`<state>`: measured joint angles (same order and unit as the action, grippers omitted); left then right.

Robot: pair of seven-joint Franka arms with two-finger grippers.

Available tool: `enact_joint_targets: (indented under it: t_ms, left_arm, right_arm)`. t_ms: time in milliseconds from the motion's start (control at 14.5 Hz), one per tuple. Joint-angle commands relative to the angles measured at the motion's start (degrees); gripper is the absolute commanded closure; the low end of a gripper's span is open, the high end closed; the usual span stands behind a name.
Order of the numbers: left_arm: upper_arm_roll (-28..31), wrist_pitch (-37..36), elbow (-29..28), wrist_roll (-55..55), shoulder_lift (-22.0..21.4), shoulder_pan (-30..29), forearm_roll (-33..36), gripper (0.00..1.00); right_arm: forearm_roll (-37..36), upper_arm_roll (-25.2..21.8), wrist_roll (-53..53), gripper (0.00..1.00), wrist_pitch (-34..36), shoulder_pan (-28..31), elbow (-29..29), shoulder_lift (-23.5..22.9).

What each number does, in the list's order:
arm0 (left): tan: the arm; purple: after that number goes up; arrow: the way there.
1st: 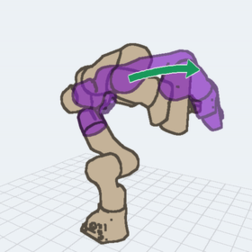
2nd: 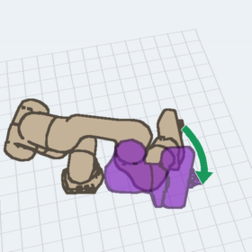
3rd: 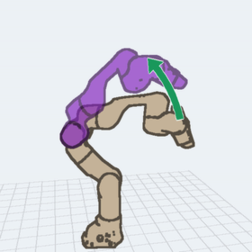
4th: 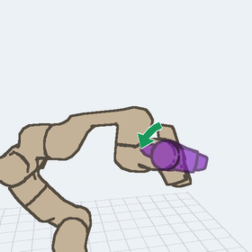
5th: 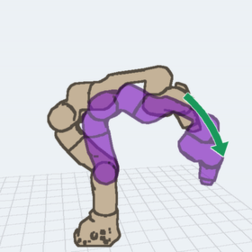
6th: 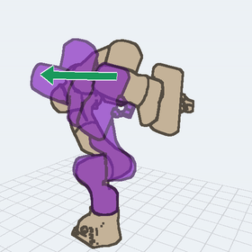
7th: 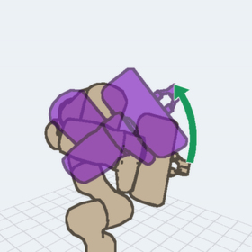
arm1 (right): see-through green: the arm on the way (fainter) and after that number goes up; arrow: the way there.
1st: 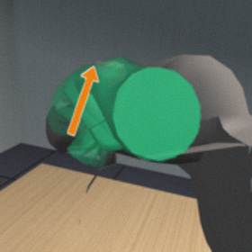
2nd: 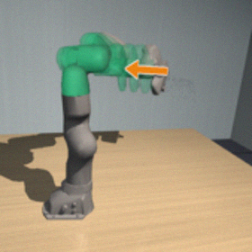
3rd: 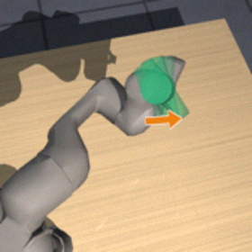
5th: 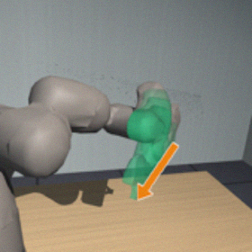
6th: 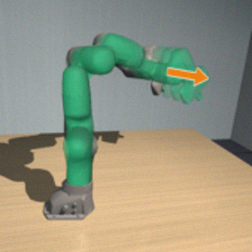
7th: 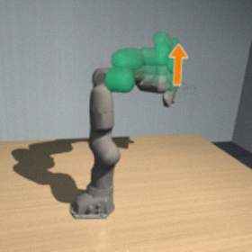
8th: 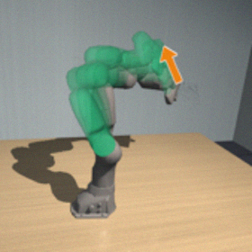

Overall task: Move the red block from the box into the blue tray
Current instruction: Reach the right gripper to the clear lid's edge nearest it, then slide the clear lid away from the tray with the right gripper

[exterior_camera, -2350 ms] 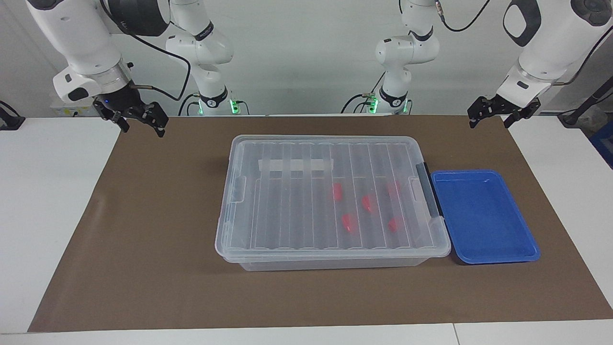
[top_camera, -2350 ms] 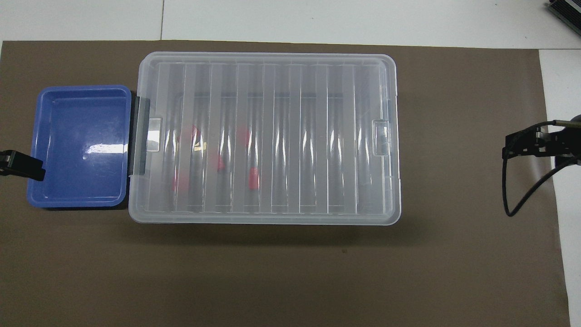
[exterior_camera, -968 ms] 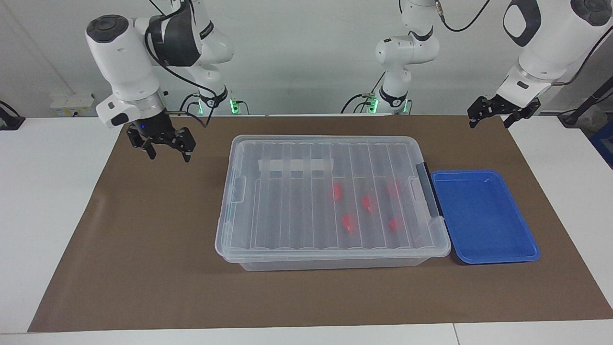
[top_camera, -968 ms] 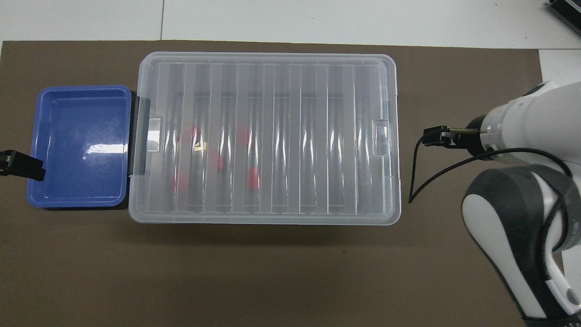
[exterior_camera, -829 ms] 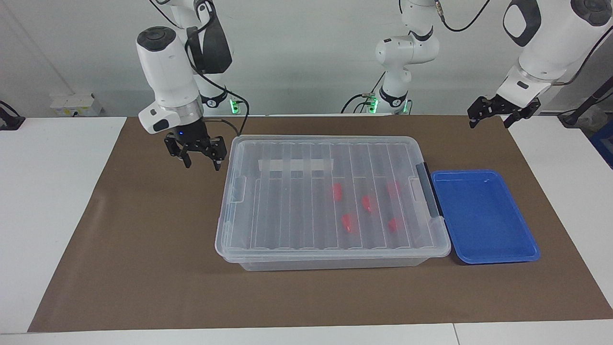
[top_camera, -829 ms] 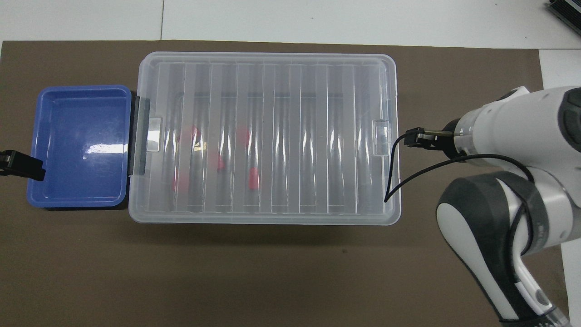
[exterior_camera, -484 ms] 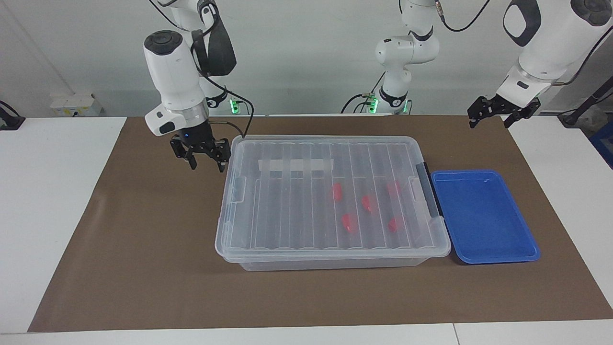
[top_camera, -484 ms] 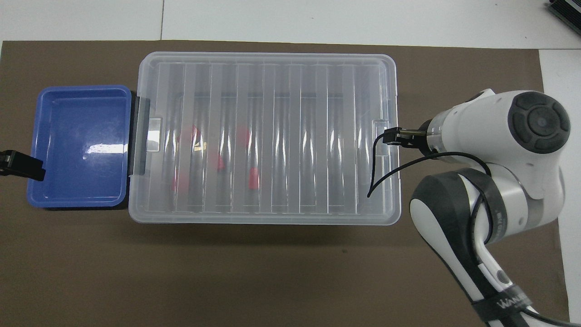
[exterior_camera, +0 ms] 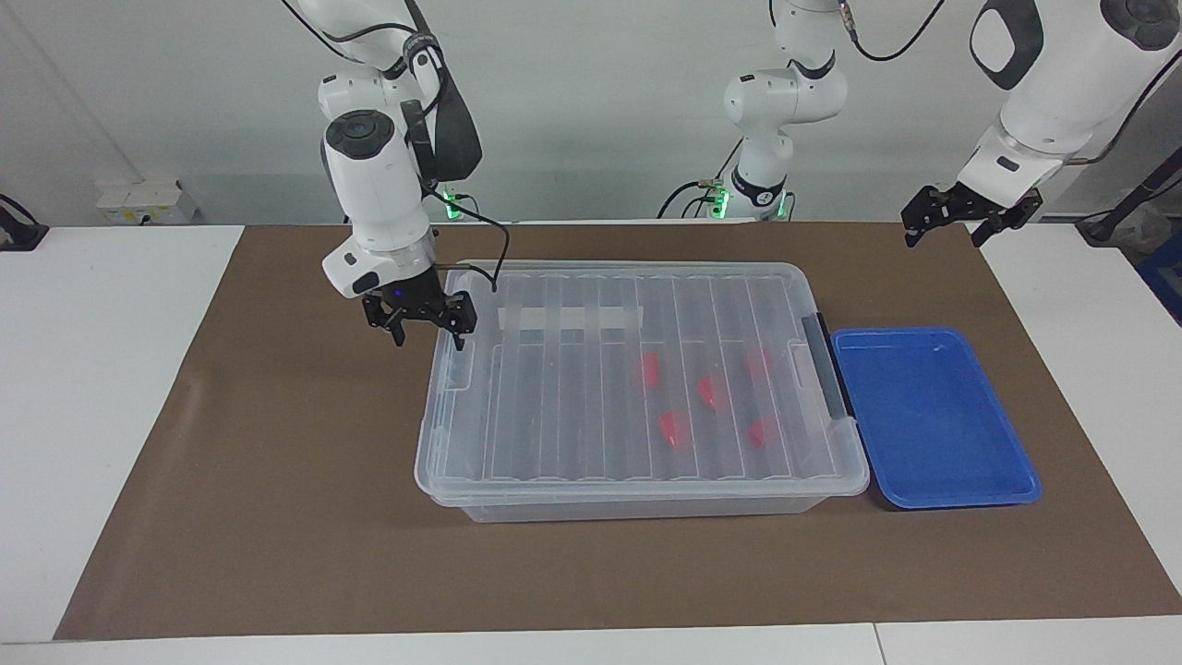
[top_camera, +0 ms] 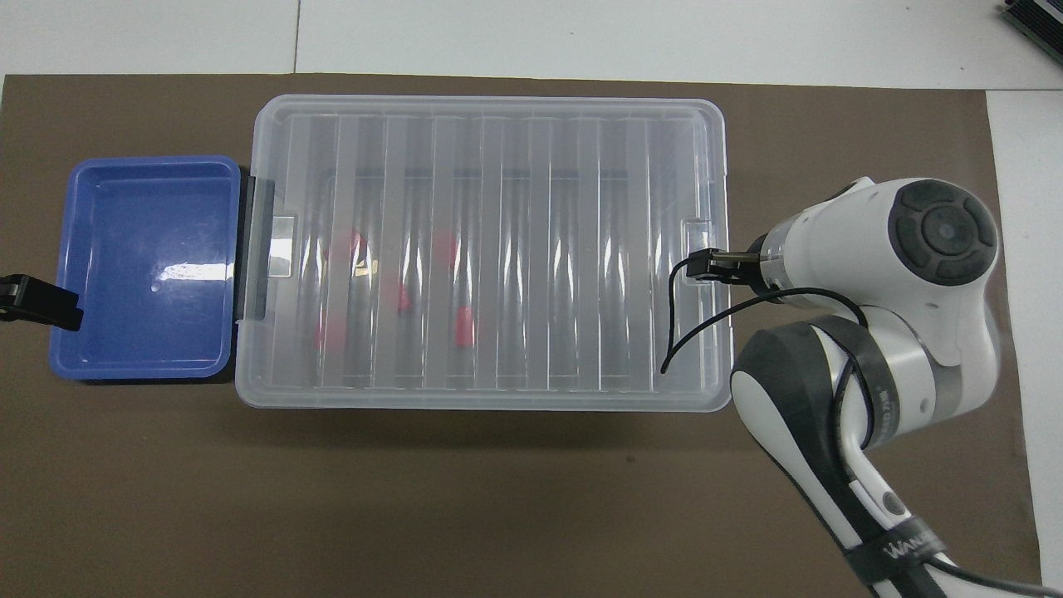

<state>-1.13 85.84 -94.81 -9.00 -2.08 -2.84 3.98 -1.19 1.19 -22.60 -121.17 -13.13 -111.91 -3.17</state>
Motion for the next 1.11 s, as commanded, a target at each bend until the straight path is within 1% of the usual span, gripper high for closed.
enact_joint_targets:
  t_ms: [0, 207, 415, 760, 1037]
  left_arm:
    - [-0.10, 1.00, -1.87, -0.22, -1.61, -0.50, -0.64, 0.00]
    - [-0.10, 1.00, -1.87, -0.31, -1.61, -0.50, -0.64, 0.00]
    - [-0.10, 1.00, -1.87, -0.31, -1.61, -0.50, -0.64, 0.00]
    - [-0.10, 1.09, -1.87, -0.31, -1.61, -0.50, -0.64, 0.00]
    - [-0.10, 1.00, -1.87, -0.31, -1.61, -0.50, -0.64, 0.00]
  right_arm:
    - [-0.22, -0.13, 4.47, 0.03, 0.49, 0.82, -1.55, 1.50]
    - [-0.31, -0.13, 6.24, 0.04, 0.93, 2.31, -1.73, 1.50]
    - [-0.31, -0.13, 9.05, 0.04, 1.28, 5.91, -1.64, 1.85]
    - [-0.30, -0.13, 20.11, 0.04, 2.16, 10.66, -2.26, 2.11]
    - [-0.22, -0.13, 25.31, 0.04, 2.16, 13.74, -2.26, 2.02]
